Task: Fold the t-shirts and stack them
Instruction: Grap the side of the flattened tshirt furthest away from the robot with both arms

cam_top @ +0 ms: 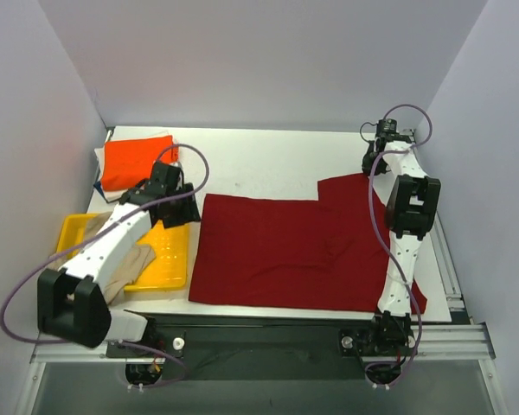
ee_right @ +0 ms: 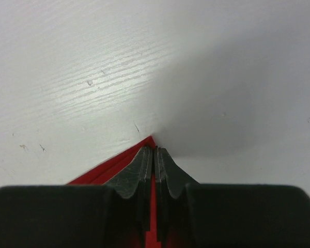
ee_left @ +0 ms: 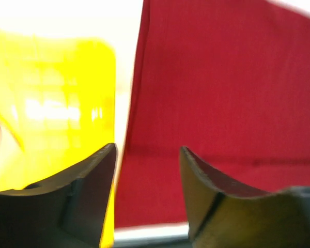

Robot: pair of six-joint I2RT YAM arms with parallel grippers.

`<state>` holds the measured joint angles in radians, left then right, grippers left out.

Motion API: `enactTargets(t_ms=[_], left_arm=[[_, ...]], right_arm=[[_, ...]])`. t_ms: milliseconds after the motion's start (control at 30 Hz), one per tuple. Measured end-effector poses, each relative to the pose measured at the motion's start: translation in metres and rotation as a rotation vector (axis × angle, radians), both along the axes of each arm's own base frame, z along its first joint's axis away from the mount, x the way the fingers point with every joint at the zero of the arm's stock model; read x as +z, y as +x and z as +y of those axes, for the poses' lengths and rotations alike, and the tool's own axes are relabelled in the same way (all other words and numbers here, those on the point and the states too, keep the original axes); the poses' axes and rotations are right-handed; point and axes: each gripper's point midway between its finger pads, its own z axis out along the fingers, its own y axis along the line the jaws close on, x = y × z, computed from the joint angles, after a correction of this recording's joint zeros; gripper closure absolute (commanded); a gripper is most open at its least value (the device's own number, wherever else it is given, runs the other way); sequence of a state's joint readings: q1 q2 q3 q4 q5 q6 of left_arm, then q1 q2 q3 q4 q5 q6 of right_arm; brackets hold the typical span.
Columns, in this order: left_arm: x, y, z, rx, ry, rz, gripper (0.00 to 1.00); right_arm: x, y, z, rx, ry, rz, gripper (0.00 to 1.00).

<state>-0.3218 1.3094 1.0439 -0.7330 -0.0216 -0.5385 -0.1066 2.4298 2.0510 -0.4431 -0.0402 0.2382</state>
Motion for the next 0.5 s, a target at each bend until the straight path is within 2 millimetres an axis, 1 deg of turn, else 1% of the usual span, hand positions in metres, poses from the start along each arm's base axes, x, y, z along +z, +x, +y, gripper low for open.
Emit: enactTargets(t_ms=[33, 67, 167, 200, 367, 500], left_arm=[[0.001, 0.016, 0.001, -0.003, 0.01, -0.013, 0.45], [0.002, 0.031, 0.001, -0.01, 0.017, -0.027, 0.47], [-0.001, 0.076, -0.001, -0.042, 0.039, -0.072, 0.48], [-0.004, 0.087, -0.003, -0.057, 0.043, -0.081, 0.48], [-0.024, 0.134, -0.019, -0.139, 0.057, -0.092, 0.48], [-0.044, 0.162, -0.026, -0.178, 0.073, -0.083, 0.49]], right_arm=[[0.0, -0.001, -0.002, -0.002, -0.001, 0.0, 1.0], [0.0, -0.001, -0.002, -0.003, -0.001, -0.001, 1.0], [0.0, -0.004, -0.002, -0.004, 0.0, -0.001, 1.0], [0.0, -0.004, -0.003, -0.004, 0.0, 0.0, 1.0], [0.0, -0.007, -0.002, -0.003, 0.004, 0.003, 1.0], [0.0, -0.009, -0.002, -0.005, 0.009, 0.007, 1.0]])
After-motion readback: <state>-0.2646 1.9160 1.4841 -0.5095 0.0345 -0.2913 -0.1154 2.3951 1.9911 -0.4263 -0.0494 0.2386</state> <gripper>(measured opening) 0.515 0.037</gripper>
